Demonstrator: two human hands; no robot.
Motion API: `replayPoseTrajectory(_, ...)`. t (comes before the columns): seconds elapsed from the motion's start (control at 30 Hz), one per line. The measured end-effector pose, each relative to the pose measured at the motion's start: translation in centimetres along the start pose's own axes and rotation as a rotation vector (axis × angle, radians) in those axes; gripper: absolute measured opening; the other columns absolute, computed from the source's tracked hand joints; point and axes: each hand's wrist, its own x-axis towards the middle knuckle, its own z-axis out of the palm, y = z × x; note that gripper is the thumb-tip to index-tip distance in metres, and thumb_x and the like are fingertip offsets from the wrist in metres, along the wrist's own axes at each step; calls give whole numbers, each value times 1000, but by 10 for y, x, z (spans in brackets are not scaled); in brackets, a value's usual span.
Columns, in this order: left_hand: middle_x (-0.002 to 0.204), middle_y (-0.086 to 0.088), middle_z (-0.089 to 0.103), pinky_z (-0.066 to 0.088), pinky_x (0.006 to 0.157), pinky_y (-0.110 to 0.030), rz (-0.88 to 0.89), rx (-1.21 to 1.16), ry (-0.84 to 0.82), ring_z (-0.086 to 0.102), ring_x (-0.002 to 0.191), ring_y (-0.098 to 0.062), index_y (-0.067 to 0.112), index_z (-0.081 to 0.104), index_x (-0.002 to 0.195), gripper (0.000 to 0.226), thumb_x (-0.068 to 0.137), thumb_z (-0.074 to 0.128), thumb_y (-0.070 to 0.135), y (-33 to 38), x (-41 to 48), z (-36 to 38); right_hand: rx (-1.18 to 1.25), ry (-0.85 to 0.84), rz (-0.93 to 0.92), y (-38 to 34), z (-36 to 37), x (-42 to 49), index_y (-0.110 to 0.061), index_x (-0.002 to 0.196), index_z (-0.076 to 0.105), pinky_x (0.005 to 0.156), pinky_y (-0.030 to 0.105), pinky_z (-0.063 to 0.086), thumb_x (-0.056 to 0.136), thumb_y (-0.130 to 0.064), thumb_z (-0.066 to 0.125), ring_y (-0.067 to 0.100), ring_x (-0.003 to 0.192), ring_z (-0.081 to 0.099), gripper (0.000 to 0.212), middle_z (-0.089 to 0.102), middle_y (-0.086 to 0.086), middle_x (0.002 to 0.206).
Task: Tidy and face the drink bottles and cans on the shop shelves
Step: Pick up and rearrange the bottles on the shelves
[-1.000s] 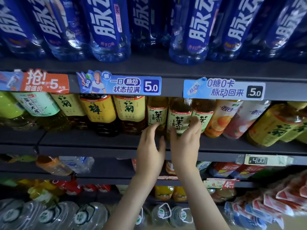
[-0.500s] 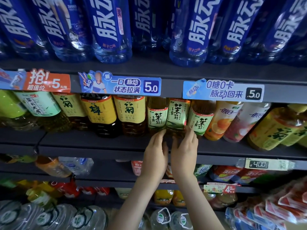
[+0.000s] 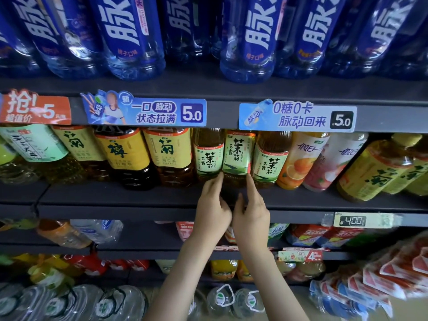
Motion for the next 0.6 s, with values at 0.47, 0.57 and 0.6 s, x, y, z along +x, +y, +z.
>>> replayPoseTrajectory(0.47,144,-4,43,20,102,-6,24,65,-61,38,134,-15,9,44,138,55,87,42,-11,-1,-7,-10,29,-20,66,0,-6,-6,3,129,52,104,44,37,85,13,47,33,122,49,45,57,18,128)
replayPoseTrajectory(0.57,142,-5,46,20,100,-4,8,67,-73,39,133,-15,8,47,136,52,87,42,-10,1,-9,-11,48,-51,115,1,-9,-6,1,122,56,100,48,39,85,13,47,33,118,52,39,60,18,123)
replayPoseTrajectory(0.6,141,-5,47,20,98,-2,-5,67,-80,41,132,-15,8,49,134,49,88,43,-8,1,-9,-11,55,-59,137,1,-10,-7,-1,116,59,97,49,41,86,10,49,33,114,55,33,62,17,119)
